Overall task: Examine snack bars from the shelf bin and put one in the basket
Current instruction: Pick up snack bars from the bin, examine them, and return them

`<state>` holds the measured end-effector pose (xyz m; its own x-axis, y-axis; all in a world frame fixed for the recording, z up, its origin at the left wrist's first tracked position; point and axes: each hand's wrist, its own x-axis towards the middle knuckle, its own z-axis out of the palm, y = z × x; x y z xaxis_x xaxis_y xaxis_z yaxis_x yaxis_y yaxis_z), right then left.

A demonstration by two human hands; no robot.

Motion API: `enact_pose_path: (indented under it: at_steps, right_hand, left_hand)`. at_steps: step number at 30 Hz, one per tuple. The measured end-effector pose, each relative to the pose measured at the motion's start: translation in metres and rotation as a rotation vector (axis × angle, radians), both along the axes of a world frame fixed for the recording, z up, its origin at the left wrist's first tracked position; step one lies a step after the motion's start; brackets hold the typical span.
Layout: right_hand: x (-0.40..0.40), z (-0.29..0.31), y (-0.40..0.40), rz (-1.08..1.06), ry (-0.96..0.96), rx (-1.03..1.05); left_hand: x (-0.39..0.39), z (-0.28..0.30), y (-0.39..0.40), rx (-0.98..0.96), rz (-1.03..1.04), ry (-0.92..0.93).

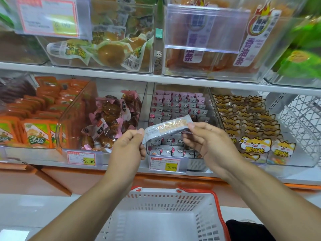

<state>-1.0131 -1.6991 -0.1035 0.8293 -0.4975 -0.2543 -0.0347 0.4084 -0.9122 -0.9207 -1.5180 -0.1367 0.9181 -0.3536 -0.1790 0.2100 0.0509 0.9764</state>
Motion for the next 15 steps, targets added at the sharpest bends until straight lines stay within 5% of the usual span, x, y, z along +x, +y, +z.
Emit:
enact_pose_path:
  at_steps: [6,15]
  right_hand:
    - [0.004,0.004,0.01,-0.103,-0.027,0.271]
    - [0.001,0.006,0.01,-0.063,-0.01,0.223]
  left_hand:
    - [0.0,0.002,-0.004,0.055,0.019,-0.066]
    - [-0.004,0.004,-0.006,-0.016,-0.027,-0.044]
